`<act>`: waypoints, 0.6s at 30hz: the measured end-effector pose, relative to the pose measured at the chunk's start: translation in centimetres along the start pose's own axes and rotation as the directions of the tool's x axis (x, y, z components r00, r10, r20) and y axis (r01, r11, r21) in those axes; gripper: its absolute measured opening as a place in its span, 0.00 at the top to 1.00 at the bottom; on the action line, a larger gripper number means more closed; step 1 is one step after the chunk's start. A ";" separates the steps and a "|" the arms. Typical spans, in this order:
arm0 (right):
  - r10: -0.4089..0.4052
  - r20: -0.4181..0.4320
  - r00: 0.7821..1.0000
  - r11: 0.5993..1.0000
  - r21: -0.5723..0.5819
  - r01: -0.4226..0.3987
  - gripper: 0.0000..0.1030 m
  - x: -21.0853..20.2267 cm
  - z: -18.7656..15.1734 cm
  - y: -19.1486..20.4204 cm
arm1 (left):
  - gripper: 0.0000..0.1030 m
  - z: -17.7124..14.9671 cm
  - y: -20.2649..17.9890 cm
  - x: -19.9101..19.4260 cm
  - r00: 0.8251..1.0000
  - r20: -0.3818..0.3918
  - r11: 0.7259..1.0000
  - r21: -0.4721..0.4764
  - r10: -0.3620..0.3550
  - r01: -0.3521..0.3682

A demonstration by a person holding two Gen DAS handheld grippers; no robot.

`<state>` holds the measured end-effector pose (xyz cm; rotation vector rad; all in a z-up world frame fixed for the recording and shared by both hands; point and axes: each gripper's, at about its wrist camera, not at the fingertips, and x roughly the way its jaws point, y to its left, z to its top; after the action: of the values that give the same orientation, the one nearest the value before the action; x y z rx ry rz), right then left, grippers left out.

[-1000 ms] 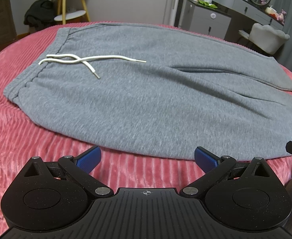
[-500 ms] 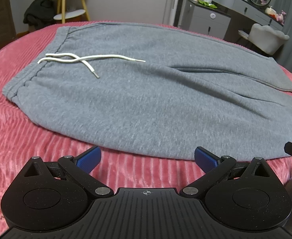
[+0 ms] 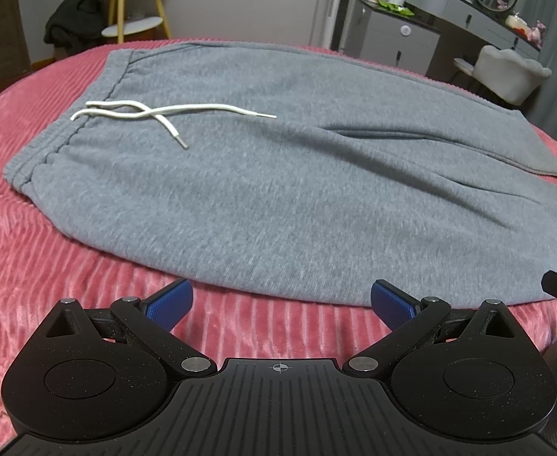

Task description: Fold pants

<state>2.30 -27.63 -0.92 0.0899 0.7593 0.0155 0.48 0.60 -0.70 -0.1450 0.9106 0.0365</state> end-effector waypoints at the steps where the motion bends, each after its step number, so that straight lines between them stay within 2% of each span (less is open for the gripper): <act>1: 0.003 0.000 1.000 1.000 0.003 -0.003 0.04 0.0 0.0 0.0 | 0.00 0.0 0.0 0.0 1.000 0.000 1.000 -0.002 0.000 0.000; 12: 0.019 -0.012 1.000 0.999 0.031 -0.019 0.04 0.2 0.0 -0.5 | 0.00 0.2 0.0 0.0 1.000 -0.011 1.000 0.001 0.002 -0.002; 18: 0.076 -0.045 0.996 0.993 0.096 -0.071 0.04 0.8 0.7 -1.7 | 0.00 0.8 0.1 -0.3 0.999 -0.009 0.999 -0.028 -0.047 0.047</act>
<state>3.36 -29.34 -1.09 0.2084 0.8048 0.0521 0.94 0.82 0.02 -0.1924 0.9166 0.0049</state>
